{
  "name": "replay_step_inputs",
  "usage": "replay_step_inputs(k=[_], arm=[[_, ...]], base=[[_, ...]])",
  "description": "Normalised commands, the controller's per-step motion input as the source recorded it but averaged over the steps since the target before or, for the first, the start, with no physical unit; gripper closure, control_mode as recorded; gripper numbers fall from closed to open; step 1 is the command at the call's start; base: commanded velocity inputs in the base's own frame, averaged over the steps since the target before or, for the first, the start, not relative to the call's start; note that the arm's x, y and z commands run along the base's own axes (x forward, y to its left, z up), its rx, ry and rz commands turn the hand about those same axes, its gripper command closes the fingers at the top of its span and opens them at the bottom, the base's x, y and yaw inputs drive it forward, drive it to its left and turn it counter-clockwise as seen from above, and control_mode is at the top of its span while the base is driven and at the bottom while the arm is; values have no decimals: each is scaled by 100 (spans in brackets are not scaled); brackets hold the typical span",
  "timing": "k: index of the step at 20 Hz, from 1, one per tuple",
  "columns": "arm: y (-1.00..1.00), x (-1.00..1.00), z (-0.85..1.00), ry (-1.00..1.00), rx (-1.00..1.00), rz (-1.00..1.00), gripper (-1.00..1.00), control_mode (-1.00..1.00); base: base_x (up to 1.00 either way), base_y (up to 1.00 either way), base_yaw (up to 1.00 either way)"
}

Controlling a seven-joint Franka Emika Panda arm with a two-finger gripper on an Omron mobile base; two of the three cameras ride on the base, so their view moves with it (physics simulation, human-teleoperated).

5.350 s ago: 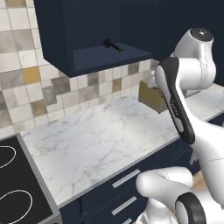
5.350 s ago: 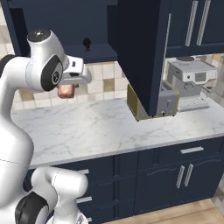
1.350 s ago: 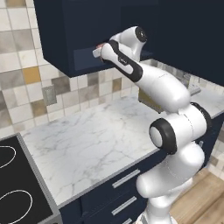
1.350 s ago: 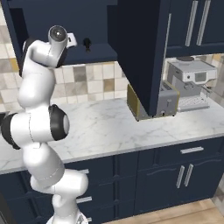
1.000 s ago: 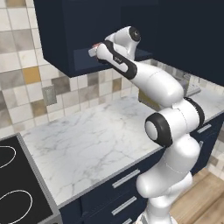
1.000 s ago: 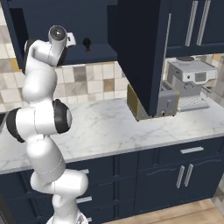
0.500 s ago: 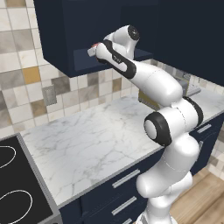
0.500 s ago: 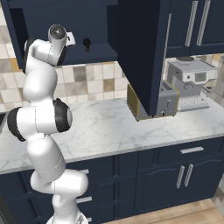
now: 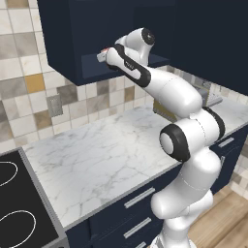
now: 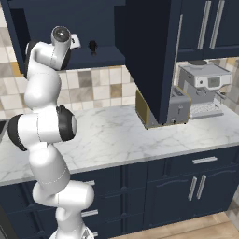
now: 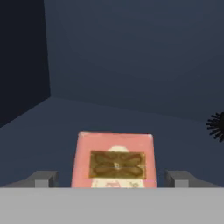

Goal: Pick up the dish brush and bar soap from the sink, and place them back in the cabinet, and close the cabinet door.

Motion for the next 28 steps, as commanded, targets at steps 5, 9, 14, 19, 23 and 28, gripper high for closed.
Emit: replay_step_inputs(k=[5,9,14,19,23,28], arm=[[-6,0,0,-8,1,0,-100,-100],[-4,-18,0,-3,2,0,-100,-100],[-23,-37,2,-4,2,0,-100,-100],[-20,-36,22,-1,0,0,-100,-100],[-23,-48,26,-1,0,-2,-100,-100],[-27,-52,14,-2,0,-2,-100,-100]], base=[[0,0,0],[0,0,0],[0,0,0],[0,0,0],[0,0,0],[0,0,0]])
